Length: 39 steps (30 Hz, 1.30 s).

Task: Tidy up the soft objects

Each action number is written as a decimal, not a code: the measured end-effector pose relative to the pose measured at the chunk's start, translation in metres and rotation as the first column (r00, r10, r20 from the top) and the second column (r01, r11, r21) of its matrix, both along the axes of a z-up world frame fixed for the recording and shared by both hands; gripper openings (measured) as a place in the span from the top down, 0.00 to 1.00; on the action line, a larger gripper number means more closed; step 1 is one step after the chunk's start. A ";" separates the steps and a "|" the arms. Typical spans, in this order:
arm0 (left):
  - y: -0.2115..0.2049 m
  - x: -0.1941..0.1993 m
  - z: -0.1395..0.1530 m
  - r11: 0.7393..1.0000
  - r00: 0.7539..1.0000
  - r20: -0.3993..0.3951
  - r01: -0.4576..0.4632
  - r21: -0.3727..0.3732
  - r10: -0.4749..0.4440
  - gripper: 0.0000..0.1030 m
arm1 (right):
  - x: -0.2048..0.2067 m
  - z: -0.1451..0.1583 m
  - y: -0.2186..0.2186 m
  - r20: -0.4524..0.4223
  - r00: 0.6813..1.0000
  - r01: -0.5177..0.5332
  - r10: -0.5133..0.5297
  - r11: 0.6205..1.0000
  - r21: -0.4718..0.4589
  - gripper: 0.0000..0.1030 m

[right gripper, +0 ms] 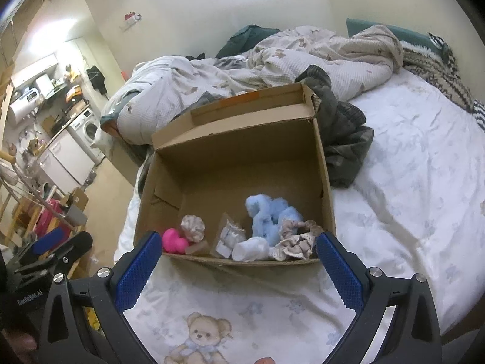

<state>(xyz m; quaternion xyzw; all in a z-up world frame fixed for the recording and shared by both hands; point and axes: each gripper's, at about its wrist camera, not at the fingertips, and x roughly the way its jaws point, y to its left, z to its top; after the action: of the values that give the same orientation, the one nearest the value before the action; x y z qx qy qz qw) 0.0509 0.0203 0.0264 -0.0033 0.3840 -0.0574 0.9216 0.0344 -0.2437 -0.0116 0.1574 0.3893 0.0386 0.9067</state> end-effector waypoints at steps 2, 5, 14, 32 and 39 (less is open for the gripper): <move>0.000 0.003 -0.001 1.000 1.000 -0.001 -0.006 0.003 0.006 0.01 | 0.001 -0.002 0.001 -0.001 1.000 0.004 -0.004 1.000 -0.016 0.00; -0.002 0.005 -0.005 1.000 1.000 -0.015 0.004 -0.003 -0.004 0.01 | 0.001 -0.003 0.001 -0.006 1.000 0.011 -0.011 1.000 -0.027 0.00; -0.003 0.007 -0.007 1.000 0.999 -0.035 0.012 -0.006 -0.012 0.01 | -0.001 -0.003 0.004 -0.005 1.000 0.007 -0.007 0.999 -0.050 0.00; 0.000 0.008 -0.009 1.000 0.999 -0.042 0.002 -0.009 -0.002 0.01 | -0.001 -0.003 0.009 -0.001 1.000 -0.008 0.008 0.998 -0.068 0.00; -0.001 0.008 -0.009 1.000 0.999 -0.042 0.005 -0.008 -0.006 0.01 | -0.001 -0.003 0.008 -0.004 1.000 -0.007 0.006 0.998 -0.070 0.00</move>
<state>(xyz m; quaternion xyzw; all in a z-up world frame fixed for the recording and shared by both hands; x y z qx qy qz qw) 0.0589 0.0194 0.0175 -0.0072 0.4032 -0.0614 0.9130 0.0337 -0.2355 -0.0143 0.1245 0.3924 0.0277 0.9109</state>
